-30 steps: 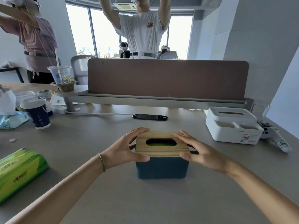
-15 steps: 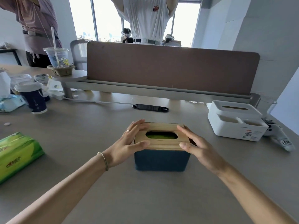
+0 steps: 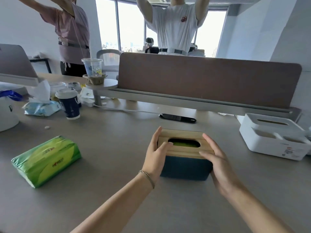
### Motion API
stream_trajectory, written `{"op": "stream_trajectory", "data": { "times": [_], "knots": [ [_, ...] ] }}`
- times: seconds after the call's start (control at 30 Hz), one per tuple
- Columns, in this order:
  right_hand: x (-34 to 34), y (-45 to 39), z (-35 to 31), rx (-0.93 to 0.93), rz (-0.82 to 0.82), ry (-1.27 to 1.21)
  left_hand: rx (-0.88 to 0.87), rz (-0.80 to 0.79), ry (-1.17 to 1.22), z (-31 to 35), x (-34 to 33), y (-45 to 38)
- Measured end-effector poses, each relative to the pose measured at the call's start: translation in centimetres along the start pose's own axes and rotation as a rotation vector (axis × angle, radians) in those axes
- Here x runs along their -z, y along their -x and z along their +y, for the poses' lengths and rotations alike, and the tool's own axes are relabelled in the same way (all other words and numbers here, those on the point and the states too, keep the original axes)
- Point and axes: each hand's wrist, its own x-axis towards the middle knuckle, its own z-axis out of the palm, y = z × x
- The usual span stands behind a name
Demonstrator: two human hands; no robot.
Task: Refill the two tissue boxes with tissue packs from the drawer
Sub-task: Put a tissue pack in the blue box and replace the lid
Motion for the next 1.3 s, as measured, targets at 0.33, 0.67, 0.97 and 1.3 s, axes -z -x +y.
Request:
{"op": "stream_trajectory", "data": {
  "times": [0.33, 0.67, 0.97, 1.3],
  "knots": [
    [-11.9, -9.9, -2.3, 0.115, -0.092, 0.057, -0.008, 0.202, -0.152, 5.3, 10.3, -10.7],
    [-23.8, -21.0, 1.0, 0.150, -0.164, 0.191, 0.148, 0.303, -0.130, 4.8, 21.4, -21.8],
    [-30.2, -26.2, 2.9, 0.143, -0.149, 0.235, 0.201, 0.362, -0.082, 3.7, 26.8, -27.8],
    [-32.2, -28.7, 4.2, 0.087, -0.131, 0.262, 0.200, 0.279, -0.102, 2.9, 29.3, -31.2]
  ]
}}
